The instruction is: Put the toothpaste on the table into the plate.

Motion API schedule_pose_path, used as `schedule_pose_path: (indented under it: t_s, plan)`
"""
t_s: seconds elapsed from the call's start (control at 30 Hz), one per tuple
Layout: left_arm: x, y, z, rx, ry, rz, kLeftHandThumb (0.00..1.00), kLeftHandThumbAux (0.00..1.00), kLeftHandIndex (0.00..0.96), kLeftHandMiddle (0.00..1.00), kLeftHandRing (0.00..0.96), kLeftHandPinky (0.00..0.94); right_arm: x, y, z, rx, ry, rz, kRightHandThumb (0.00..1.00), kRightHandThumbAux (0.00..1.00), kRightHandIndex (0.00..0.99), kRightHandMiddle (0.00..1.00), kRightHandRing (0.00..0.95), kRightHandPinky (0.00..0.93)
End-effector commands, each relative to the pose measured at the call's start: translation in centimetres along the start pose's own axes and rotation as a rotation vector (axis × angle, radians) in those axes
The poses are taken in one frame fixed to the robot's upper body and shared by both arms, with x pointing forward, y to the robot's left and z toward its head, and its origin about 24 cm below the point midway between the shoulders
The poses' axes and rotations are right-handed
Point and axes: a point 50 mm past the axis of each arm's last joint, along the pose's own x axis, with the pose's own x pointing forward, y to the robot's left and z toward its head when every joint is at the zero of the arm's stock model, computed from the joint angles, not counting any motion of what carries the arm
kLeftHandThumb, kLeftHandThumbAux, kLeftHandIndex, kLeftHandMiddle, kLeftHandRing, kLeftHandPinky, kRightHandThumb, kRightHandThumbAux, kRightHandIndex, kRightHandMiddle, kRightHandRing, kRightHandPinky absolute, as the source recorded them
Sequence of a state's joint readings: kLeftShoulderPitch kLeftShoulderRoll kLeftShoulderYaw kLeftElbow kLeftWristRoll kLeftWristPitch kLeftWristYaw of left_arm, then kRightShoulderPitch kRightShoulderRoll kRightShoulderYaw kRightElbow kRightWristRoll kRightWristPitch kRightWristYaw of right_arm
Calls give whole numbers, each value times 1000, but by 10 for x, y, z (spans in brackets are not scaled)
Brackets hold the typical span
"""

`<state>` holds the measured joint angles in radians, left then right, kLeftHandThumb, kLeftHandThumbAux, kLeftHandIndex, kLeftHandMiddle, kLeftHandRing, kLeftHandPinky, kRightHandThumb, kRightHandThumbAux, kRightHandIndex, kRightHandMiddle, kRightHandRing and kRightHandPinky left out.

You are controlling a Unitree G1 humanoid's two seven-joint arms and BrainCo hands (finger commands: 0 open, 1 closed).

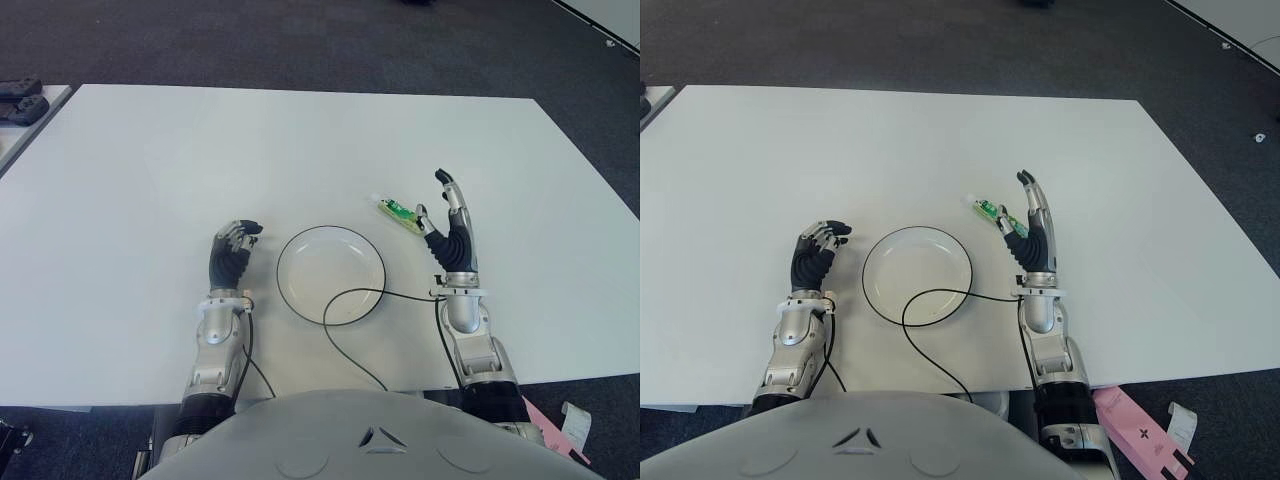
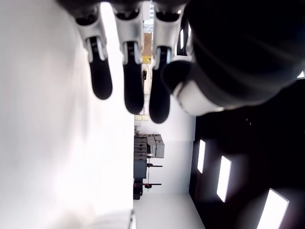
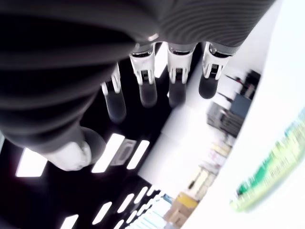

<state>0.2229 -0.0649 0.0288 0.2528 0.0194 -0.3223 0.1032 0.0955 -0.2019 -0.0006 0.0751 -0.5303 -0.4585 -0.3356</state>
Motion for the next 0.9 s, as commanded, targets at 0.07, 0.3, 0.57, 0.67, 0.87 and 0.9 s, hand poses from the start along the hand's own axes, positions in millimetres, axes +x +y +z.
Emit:
schedule_pose_path:
  t_s: [0.07,0.3,0.57,0.67,0.87,0.9]
  plan:
    - [-9,2,-20,-1,110,19,708,724,422,444,378,359,11,-6,3,-107,-61,-12,495,291,1,0,1,5]
    - [-8,2,-20,1,117,21,710,724,422,441,367,344,25,-21,-3,-203,-75,12,451,216,0,0,0,0]
    - [-7,0,-18,-5,114,23,711,724,422,438,367,330,51,-26,-19,-297,-55,75,490,158,0,0,0,0]
    - [-7,0,-18,-1,109,19,710,724,422,441,371,344,57,-25,-22,-335,-46,96,503,146,0,0,0,0]
    - [-8,0,-18,-3,107,21,708,725,422,444,380,361,69,-21,-25,-422,3,163,536,131,0,0,0,0]
    - [-8,0,-18,-3,108,22,707,725,422,444,381,361,70,-21,-26,-428,8,170,541,129,0,0,0,0]
